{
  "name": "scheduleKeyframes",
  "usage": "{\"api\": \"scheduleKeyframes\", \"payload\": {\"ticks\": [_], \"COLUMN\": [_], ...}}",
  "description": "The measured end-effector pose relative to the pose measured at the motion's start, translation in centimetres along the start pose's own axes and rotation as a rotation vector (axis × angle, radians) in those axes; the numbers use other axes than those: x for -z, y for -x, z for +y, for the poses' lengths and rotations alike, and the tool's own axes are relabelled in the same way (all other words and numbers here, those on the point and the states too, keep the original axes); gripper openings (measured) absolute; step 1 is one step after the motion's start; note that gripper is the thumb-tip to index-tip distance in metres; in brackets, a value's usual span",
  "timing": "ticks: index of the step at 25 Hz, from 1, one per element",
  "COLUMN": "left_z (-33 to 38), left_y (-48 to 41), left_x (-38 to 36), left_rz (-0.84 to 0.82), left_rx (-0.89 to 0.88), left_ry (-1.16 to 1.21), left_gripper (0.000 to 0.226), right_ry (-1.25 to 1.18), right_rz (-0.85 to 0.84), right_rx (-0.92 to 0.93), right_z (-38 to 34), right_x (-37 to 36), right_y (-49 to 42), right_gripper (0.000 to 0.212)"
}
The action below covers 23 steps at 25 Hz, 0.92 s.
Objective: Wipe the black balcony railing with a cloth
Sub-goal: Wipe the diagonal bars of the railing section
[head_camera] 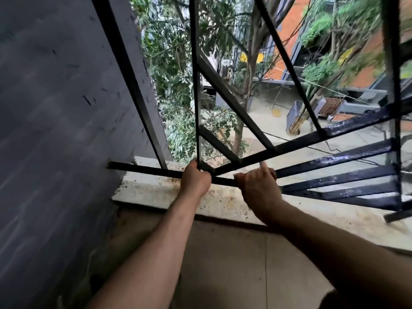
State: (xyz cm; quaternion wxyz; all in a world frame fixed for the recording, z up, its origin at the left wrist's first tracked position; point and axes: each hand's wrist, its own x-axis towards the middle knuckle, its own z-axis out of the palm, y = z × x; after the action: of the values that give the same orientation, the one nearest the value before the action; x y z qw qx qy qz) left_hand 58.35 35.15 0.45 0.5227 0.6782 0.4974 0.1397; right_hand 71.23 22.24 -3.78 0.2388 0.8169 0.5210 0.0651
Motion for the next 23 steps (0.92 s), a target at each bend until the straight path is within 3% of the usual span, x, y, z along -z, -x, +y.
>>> {"api": "scheduleKeyframes", "payload": {"ticks": [2,4,6,8,9,11,12,14,16,17,20,22,23], "left_z": [-0.4,-0.9,-1.4,-1.5,-1.1,0.1,0.5,1.1,1.1,1.1,1.5,3.0,3.7], "left_y": [0.4,0.3,0.6,1.9,2.6,3.6,3.8,3.6,3.9,3.8,4.4,5.1,5.1], "left_x": [-0.3,-0.8,-1.4,-2.6,-3.2,-4.5,-5.2,-6.8,-8.4,-8.7,-9.0,-9.3,-10.0], "left_rz": [0.03,0.052,0.036,-0.094,-0.161,-0.215,-0.243,-0.357,-0.423,-0.437,-0.471,-0.472,-0.468], "left_rx": [-0.001,0.005,0.09,0.195,0.151,-0.096,-0.244,-0.39,-0.421,-0.408,-0.379,-0.424,-0.468], "left_ry": [0.007,-0.003,-0.107,-0.344,-0.465,-0.568,-0.526,-0.46,-0.461,-0.45,-0.418,-0.411,-0.398], "left_gripper": [0.03,0.028,0.037,0.049,0.043,0.031,0.038,0.069,0.086,0.091,0.093,0.09,0.087], "right_ry": [-0.123,-0.312,-0.307,-0.147,-0.059,-0.022,-0.051,-0.216,-0.104,-0.113,-0.113,0.089,0.097], "right_rz": [-0.198,-0.173,-0.028,-0.003,0.006,0.045,0.03,-0.09,0.068,0.148,0.225,0.164,0.127], "right_rx": [-0.073,0.008,0.145,0.111,0.032,-0.114,-0.141,-0.025,0.126,0.155,-0.086,-0.296,-0.245], "right_z": [-2.6,-6.0,-4.3,1.1,4.1,7.1,6.6,2.1,2.2,5.9,15.9,15.6,13.3], "right_x": [1.5,1.7,2.6,3.0,2.9,3.4,3.2,2.4,0.5,1.9,4.1,4.4,4.2], "right_y": [-1.0,-2.1,-1.2,1.3,2.3,3.2,3.4,3.7,4.5,5.3,8.9,9.9,9.1], "right_gripper": [0.035,0.054,0.047,0.032,0.029,0.032,0.037,0.049,0.061,0.053,0.023,0.03,0.035]}}
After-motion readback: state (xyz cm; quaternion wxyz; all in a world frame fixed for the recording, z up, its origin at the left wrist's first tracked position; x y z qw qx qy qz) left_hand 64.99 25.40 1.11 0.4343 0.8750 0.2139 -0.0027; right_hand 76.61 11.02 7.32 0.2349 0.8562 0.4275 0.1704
